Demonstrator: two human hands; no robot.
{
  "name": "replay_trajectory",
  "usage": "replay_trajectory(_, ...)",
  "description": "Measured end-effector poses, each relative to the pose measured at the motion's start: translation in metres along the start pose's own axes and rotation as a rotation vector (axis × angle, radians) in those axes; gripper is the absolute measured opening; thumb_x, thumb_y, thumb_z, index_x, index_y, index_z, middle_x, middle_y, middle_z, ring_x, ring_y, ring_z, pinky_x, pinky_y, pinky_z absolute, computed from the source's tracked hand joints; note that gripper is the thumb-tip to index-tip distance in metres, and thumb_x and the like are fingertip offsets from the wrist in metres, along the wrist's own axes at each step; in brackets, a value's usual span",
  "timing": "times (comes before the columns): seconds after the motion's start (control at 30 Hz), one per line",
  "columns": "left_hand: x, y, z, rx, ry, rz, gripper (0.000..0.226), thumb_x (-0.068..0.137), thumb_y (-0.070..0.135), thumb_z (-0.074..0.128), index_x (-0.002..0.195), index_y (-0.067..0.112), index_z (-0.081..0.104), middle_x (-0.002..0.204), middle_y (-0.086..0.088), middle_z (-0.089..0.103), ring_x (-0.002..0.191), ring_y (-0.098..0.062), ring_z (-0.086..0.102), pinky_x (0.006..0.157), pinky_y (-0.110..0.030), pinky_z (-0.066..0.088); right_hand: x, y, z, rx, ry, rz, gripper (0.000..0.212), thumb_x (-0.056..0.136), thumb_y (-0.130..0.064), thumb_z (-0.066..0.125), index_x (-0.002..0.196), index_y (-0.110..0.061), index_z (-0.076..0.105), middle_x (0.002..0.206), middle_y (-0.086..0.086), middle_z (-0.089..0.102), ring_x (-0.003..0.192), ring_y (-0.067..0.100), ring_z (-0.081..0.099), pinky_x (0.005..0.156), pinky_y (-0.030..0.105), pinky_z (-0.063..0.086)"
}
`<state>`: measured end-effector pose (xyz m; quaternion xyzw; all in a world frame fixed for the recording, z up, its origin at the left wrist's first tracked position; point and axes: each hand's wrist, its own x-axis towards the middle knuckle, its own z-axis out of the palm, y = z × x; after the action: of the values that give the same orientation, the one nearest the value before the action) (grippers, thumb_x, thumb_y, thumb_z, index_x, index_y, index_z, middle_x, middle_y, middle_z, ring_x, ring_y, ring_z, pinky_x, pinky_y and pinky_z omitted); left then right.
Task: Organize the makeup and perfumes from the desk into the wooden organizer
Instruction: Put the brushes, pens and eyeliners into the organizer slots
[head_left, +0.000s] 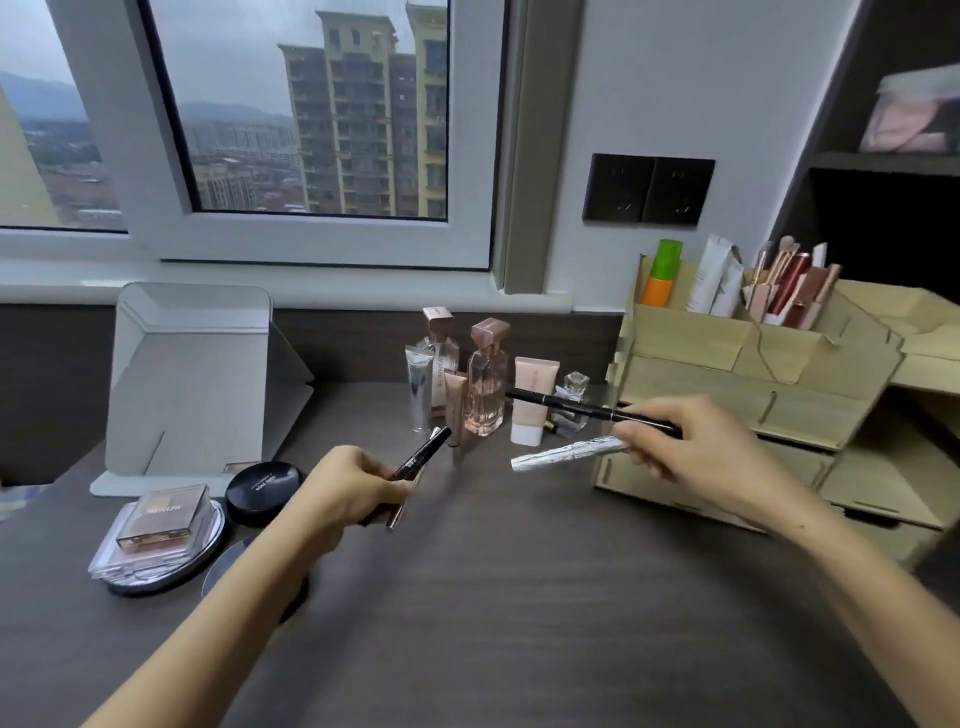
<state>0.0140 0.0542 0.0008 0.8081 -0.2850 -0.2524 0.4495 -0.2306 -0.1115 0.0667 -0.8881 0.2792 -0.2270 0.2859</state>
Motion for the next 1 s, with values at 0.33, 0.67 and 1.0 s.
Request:
replay_trajectory(0.33, -0.017, 0.120, 0.065, -0.465, -0.256, 0.298, 0.008, 0.079, 0.003, 0.068, 0.080, -0.004, 0.072, 0.065, -0.013, 0.063, 0.057, -0.020, 0.050, 0.050, -0.022, 0.038, 0.050, 0.035, -0.151, -0.359, 0.711, 0.090, 0.018, 0.089, -0.018, 0.060, 0.094, -0.007, 0.073, 0.074, 0.007, 0.069, 0.070, 0.018, 0.066, 0.067, 0.030, 0.051)
replay_trajectory(0.67, 0.015, 0.172, 0.107, -0.558, -0.310, 0.368, 0.020, 0.080, 0.010, 0.069, 0.075, -0.009, 0.066, 0.065, -0.019, 0.055, 0.055, -0.025, 0.045, 0.055, -0.030, 0.038, 0.101, 0.079, -0.186, -0.735, 0.420, 0.256, 0.021, 0.092, -0.019, 0.057, 0.101, -0.004, 0.069, 0.103, 0.017, 0.066, 0.097, 0.036, 0.060, 0.079, 0.036, 0.046)
replay_trajectory(1.0, 0.026, 0.183, 0.115, -0.573, -0.289, 0.387, 0.016, 0.079, 0.008, 0.069, 0.064, 0.007, 0.072, 0.053, -0.008, 0.057, 0.043, -0.017, 0.043, 0.044, -0.023, 0.035, 0.125, 0.092, -0.185, -0.606, 0.245, 0.341, 0.026, 0.093, -0.025, 0.055, 0.106, -0.009, 0.070, 0.100, 0.012, 0.069, 0.091, 0.026, 0.062, 0.074, 0.031, 0.045)
